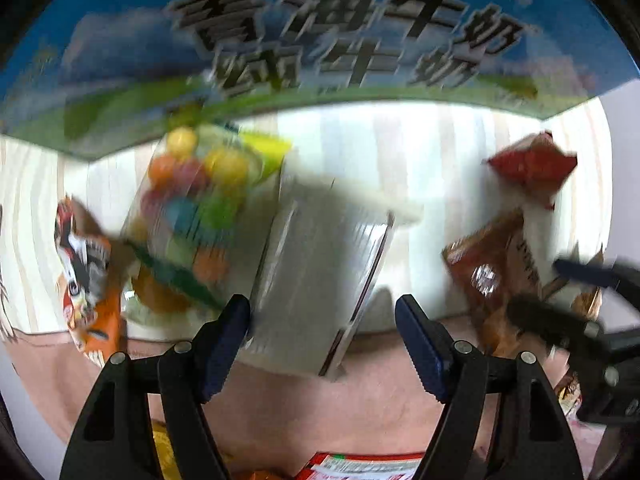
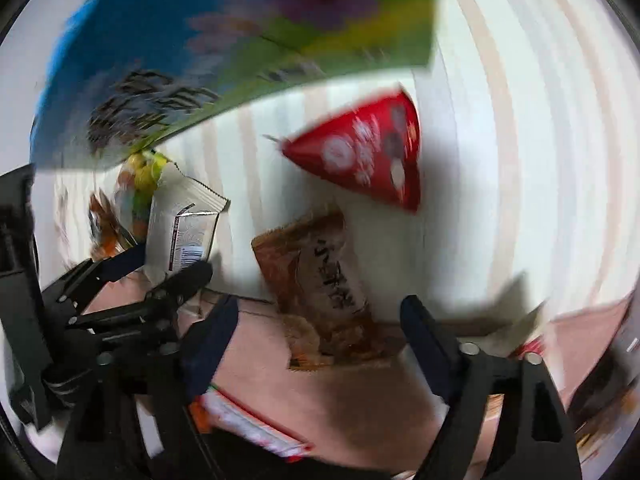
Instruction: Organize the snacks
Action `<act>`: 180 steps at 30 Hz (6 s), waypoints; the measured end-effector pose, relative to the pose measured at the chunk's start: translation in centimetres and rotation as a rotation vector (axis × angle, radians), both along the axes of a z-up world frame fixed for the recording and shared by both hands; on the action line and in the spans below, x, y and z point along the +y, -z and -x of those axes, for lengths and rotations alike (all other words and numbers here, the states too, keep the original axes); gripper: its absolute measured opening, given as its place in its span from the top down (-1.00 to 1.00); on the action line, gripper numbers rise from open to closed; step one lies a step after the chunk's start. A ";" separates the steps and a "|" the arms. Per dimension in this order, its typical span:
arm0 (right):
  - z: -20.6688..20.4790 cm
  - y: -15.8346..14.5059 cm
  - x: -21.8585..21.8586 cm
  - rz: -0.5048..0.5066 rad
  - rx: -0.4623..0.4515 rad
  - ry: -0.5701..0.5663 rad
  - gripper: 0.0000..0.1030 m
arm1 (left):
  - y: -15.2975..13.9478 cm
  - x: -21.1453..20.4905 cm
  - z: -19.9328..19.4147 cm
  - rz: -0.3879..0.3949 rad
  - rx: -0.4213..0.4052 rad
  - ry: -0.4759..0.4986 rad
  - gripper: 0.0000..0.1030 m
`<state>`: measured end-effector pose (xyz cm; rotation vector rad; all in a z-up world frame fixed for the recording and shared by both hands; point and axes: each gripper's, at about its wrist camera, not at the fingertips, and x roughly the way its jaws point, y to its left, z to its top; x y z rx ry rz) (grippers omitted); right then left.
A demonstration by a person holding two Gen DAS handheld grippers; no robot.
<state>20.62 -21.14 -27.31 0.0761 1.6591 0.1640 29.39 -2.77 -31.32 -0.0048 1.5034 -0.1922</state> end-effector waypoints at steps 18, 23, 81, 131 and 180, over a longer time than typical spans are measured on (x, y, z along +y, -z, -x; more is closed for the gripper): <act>2.5 2.3 2.6 0.162 -0.076 -0.073 -0.14 | -2.2 -2.8 -3.9 -0.158 -0.057 0.260 -0.49; 3.2 3.1 0.9 0.084 -0.008 -0.009 -0.26 | -2.4 -1.1 -5.2 -0.096 -0.015 0.205 -0.49; 7.9 3.8 -3.5 0.084 -0.007 0.148 -0.21 | 4.1 -3.1 7.2 -0.114 0.007 -0.039 -0.11; -18.1 -1.6 9.5 -0.050 0.006 -0.051 -0.92 | -4.8 7.3 -18.4 0.079 0.144 -0.174 -0.23; 10.0 -10.9 5.6 -0.067 -0.294 -0.076 -0.91 | -11.0 5.6 14.0 -0.142 -0.307 0.030 -0.68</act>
